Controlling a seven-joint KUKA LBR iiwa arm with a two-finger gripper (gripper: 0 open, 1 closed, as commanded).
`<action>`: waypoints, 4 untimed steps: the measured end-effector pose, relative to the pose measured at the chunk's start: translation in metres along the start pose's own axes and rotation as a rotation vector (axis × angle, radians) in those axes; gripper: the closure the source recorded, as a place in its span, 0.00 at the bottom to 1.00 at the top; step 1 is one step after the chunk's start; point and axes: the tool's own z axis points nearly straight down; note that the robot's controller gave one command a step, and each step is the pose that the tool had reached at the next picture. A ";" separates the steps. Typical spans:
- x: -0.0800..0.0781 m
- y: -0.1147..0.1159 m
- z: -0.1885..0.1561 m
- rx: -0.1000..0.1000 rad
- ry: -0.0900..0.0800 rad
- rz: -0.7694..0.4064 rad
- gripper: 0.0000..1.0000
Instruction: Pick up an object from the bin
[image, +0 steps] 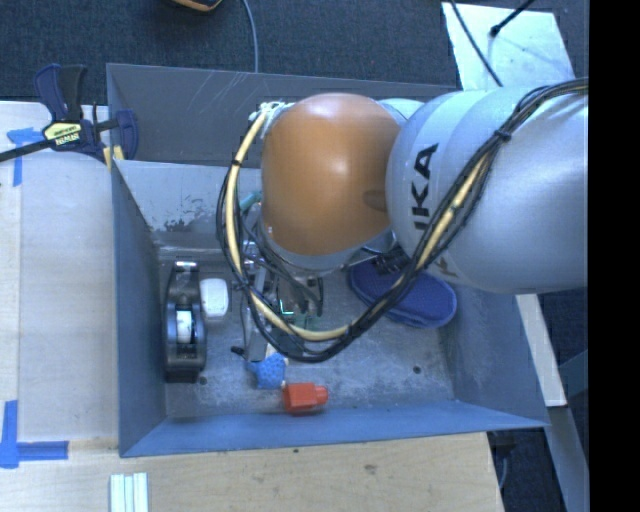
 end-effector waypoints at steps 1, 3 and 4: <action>-0.018 -0.046 0.105 0.002 0.000 0.085 0.00; -0.020 -0.086 0.168 -0.005 -0.028 -0.340 1.00; -0.018 -0.088 0.171 -0.002 -0.021 -0.340 0.00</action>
Offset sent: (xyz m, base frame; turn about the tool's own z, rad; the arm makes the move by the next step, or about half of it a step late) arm 0.0178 -0.0431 -0.1004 0.0812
